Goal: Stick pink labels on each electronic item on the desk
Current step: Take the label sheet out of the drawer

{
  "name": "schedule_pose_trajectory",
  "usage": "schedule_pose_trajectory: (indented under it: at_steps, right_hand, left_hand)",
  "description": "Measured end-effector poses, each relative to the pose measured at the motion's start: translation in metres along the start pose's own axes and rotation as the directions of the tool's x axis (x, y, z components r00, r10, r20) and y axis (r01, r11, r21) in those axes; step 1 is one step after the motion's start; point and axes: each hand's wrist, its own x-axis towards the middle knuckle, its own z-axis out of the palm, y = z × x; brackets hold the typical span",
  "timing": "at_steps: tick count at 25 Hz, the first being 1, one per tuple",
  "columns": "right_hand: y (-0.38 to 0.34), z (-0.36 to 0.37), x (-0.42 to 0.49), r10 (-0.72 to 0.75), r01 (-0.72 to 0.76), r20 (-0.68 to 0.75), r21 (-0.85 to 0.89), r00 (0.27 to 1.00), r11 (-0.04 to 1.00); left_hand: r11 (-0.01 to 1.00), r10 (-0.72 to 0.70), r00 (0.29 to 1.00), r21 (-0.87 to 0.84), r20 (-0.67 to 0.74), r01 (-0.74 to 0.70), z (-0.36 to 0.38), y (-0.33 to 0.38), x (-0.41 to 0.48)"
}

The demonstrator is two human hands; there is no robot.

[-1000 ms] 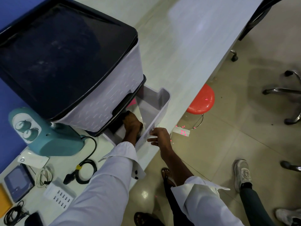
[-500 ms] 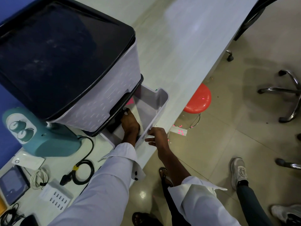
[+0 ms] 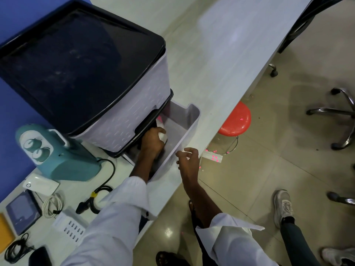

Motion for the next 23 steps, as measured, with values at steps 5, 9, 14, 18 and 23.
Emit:
schedule_pose_trajectory:
  at_steps: [5,9,14,18,23]
  right_hand:
    - [0.003,0.022,-0.029,-0.094,0.096,-0.047,0.032,0.994,0.995]
    - [0.009,0.03,-0.038,-0.163,0.165,-0.075,0.018,0.984,0.986]
    - [0.003,0.044,-0.04,-0.151,0.151,-0.015,0.007,0.988,0.988]
    - [-0.003,0.065,-0.043,-0.152,0.153,0.021,-0.037,0.988,0.988]
    - [-0.004,0.094,-0.046,-0.207,0.214,0.089,-0.076,0.974,0.974]
  left_hand:
    - [0.973,0.195,0.981,0.129,-0.011,-0.192,-0.034,0.001,-0.058]
    - [0.909,0.402,0.897,0.199,-0.185,-0.367,-0.056,-0.013,-0.099]
    - [0.906,0.403,0.819,0.053,-0.407,-0.42,-0.078,-0.039,-0.148]
    - [0.928,0.212,0.831,-0.16,-0.515,-0.335,-0.082,-0.07,-0.169]
    - [0.935,0.032,0.821,-0.273,-0.571,-0.227,-0.079,-0.111,-0.189]
